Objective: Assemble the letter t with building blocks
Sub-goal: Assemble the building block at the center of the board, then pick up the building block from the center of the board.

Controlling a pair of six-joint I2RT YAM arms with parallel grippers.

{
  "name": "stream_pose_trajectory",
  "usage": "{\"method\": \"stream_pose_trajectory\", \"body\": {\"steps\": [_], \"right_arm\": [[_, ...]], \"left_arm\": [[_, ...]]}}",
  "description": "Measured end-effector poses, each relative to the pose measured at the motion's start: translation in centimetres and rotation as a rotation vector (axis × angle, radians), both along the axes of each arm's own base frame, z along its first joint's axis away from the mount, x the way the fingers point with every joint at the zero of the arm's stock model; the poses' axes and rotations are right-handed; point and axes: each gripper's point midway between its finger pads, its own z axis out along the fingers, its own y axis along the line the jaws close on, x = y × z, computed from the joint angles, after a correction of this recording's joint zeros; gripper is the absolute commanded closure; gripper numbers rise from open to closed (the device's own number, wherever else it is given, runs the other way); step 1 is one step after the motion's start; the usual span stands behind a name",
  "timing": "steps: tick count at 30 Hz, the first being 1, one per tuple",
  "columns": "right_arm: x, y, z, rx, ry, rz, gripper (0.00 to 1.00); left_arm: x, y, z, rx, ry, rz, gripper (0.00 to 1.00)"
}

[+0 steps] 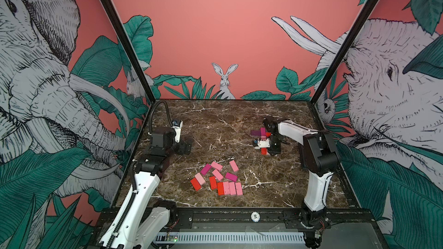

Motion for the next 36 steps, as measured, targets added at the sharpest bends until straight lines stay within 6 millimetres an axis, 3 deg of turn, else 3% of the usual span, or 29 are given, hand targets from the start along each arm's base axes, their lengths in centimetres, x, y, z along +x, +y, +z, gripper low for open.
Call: {"method": "stream_pose_trajectory", "body": {"steps": [1, 2, 3, 4, 20, 23, 30, 36], "right_arm": [[0.0, 0.0, 0.0, 0.000, -0.001, 0.000, 0.67], [0.0, 0.0, 0.0, -0.002, -0.002, 0.000, 0.59], [0.1, 0.0, 0.0, -0.003, -0.004, -0.001, 0.26], [0.1, -0.1, -0.1, -0.005, -0.006, -0.006, 0.02], [0.5, -0.2, 0.7, 0.009, -0.047, -0.028, 0.01], [1.0, -0.3, 2.3, 0.035, -0.094, -0.047, 0.01], [2.8, 0.1, 9.4, 0.145, -0.327, -0.121, 0.02], [5.5, -0.5, 13.9, 0.222, -0.489, -0.414, 0.02]], "left_arm": [[0.0, 0.0, 0.0, 0.000, 0.000, 0.000, 0.01], [0.0, 0.0, 0.0, 0.000, 0.000, 0.001, 0.01], [0.0, 0.0, 0.0, 0.001, 0.000, 0.001, 0.01], [0.0, 0.1, 0.0, 0.002, 0.000, 0.002, 0.01], [0.1, 0.2, -0.1, 0.007, 0.002, 0.011, 0.01], [0.1, 0.3, -0.2, 0.009, 0.008, 0.017, 0.01], [0.3, 0.5, -0.9, 0.014, 0.031, 0.033, 0.01], [0.3, 0.9, -1.1, 0.027, 0.039, 0.052, 0.01]]}}
